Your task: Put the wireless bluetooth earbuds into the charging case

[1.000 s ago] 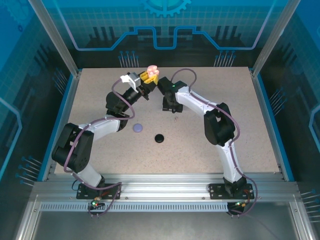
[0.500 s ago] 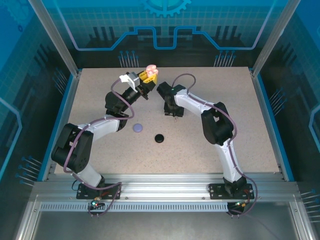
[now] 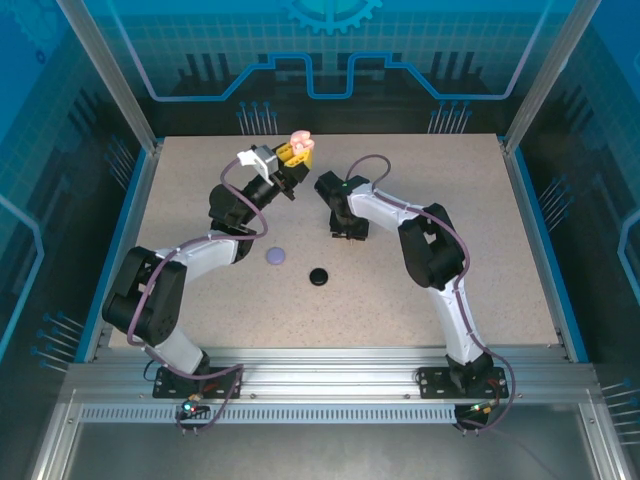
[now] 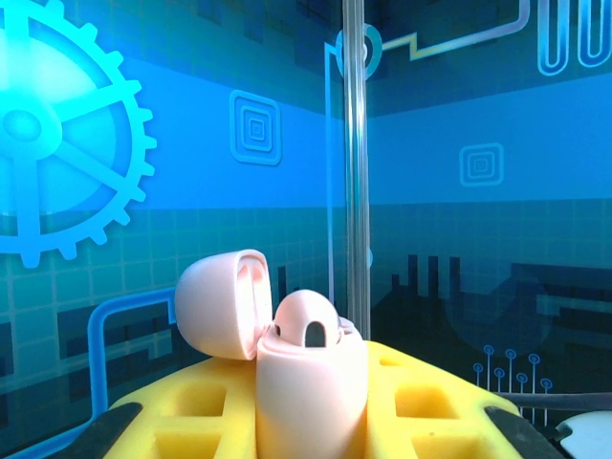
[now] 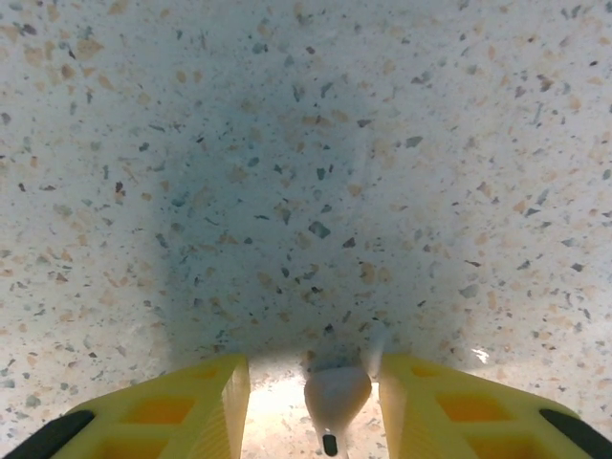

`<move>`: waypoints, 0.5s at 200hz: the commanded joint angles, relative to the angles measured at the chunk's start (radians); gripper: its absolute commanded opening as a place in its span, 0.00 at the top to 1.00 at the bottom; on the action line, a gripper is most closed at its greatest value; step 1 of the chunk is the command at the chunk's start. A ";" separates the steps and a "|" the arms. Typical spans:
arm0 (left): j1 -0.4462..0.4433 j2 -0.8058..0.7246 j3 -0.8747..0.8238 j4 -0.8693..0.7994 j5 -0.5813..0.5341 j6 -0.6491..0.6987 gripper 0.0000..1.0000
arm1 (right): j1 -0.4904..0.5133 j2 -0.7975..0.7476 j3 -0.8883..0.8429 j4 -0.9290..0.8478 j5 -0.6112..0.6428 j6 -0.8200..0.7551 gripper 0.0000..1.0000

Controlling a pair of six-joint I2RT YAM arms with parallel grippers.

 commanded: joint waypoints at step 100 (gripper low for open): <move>0.008 -0.037 -0.012 0.052 0.015 -0.015 1.00 | -0.024 0.015 -0.069 0.037 -0.020 0.018 0.70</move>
